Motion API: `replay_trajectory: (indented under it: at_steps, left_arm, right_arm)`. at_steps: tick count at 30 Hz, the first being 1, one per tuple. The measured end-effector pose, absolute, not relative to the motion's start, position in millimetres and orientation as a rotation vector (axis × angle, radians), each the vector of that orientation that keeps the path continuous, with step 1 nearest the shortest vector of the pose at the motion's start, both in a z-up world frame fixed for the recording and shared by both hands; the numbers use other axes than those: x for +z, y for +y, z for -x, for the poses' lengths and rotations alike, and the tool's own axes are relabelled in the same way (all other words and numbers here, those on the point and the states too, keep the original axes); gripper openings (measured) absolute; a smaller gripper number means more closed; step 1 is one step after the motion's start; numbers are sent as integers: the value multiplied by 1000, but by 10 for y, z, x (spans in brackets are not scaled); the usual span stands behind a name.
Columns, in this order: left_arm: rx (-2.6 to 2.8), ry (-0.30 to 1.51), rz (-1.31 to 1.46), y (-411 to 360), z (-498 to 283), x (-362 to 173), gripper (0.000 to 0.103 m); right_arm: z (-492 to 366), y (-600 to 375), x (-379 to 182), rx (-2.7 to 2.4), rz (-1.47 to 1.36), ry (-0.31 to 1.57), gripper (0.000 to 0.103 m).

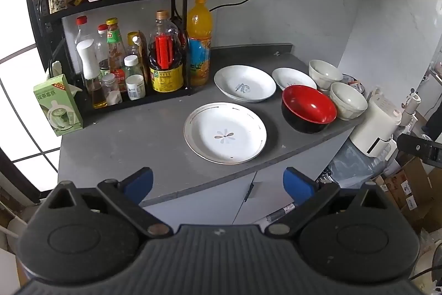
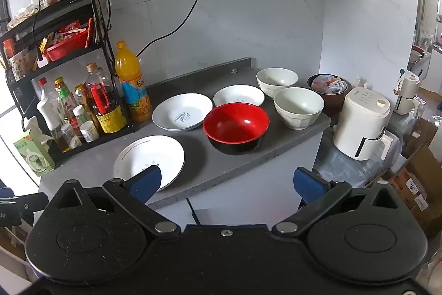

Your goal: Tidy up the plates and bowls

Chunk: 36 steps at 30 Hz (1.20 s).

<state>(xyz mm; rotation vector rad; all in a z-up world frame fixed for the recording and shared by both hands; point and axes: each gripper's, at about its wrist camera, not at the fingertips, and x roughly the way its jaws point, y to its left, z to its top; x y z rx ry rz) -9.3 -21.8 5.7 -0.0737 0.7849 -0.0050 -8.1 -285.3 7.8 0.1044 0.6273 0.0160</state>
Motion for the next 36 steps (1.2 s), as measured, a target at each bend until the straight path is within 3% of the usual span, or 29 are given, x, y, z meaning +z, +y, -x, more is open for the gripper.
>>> replay_trajectory:
  at_steps: [36]
  left_arm:
    - [-13,800,84,-165,-39,32,100]
  right_arm:
    - [-30,-2733,34,21,-73,649,103]
